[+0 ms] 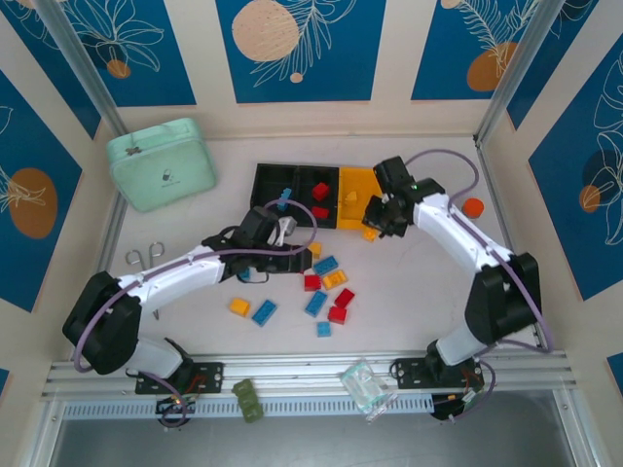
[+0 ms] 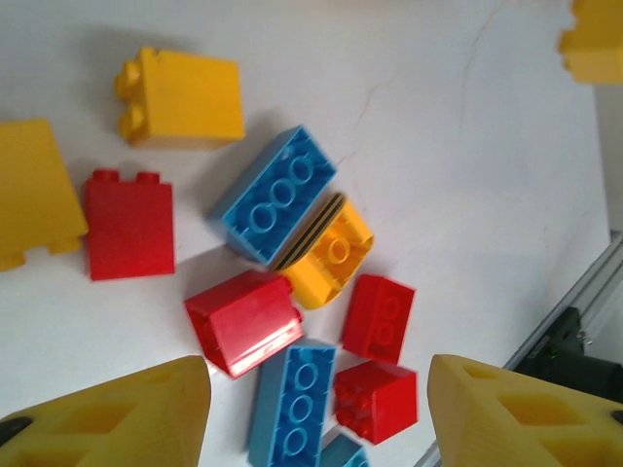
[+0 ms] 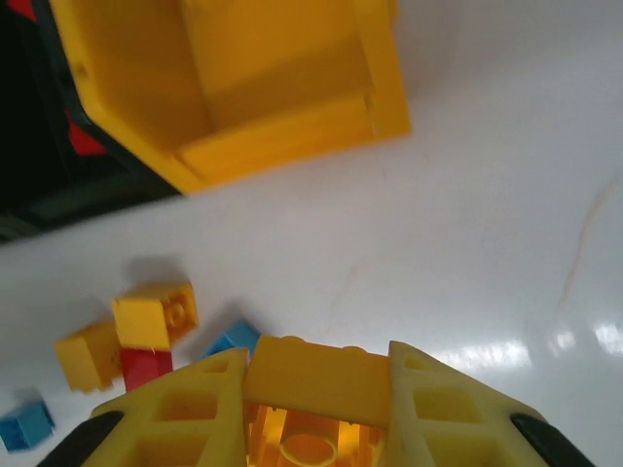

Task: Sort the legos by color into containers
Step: Place the lego in the container.

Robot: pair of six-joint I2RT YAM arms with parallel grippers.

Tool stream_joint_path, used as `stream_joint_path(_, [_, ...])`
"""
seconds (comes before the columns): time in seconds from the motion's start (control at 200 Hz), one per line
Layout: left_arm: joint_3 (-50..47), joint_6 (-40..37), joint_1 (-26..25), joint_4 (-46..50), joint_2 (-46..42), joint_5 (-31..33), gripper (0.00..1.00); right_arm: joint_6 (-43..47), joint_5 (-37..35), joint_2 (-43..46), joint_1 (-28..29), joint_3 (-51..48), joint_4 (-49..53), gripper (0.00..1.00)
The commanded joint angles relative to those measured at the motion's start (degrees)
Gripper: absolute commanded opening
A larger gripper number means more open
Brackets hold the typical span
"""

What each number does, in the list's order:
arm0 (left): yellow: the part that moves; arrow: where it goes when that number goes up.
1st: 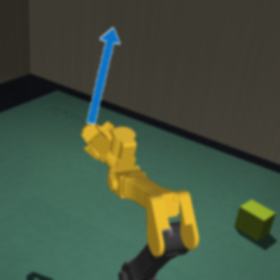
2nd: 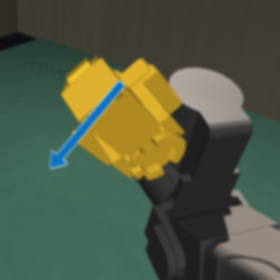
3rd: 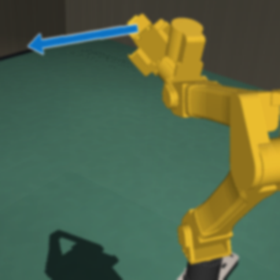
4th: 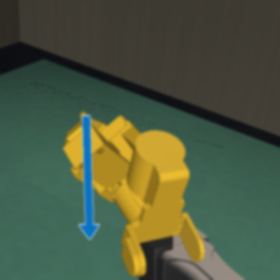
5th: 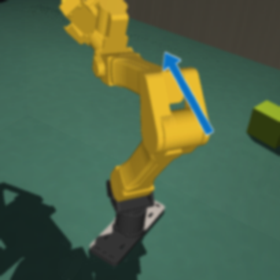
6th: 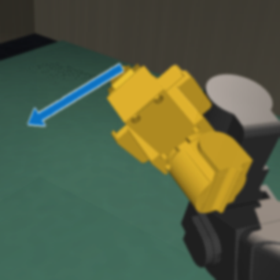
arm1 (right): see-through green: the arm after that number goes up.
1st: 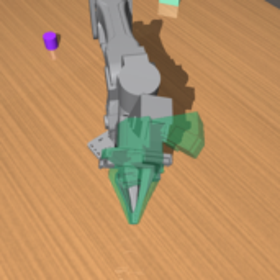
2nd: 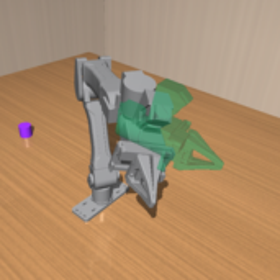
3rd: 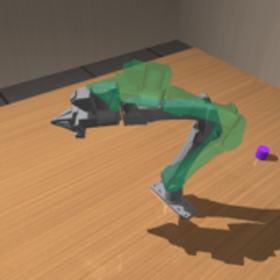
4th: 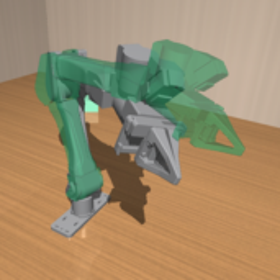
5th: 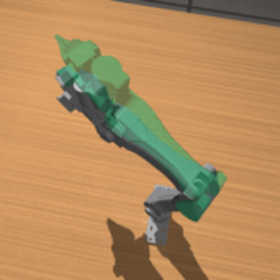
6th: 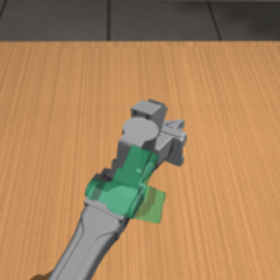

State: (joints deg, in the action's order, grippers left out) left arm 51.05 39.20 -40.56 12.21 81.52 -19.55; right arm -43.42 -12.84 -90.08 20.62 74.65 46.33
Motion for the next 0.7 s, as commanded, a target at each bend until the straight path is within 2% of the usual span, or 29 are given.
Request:
stream_joint_path(0.0, [2.77, 1.39, -0.62, -1.38, 0.99, -1.76, 0.60, 5.85, -2.23, -5.78, -1.24, 7.02, 2.06, 0.21])
stream_joint_path(0.395, [5.90, 2.80, -0.54, -1.61, 2.66, -0.07, 0.61, 10.26, -6.16, -27.20, -2.51, 29.65, 6.08, 0.22])
stream_joint_path(0.695, [4.26, 3.14, -0.41, -1.38, 2.51, 0.85, 0.61, 12.38, -8.60, -36.23, -1.60, 39.08, 9.48, 0.24])
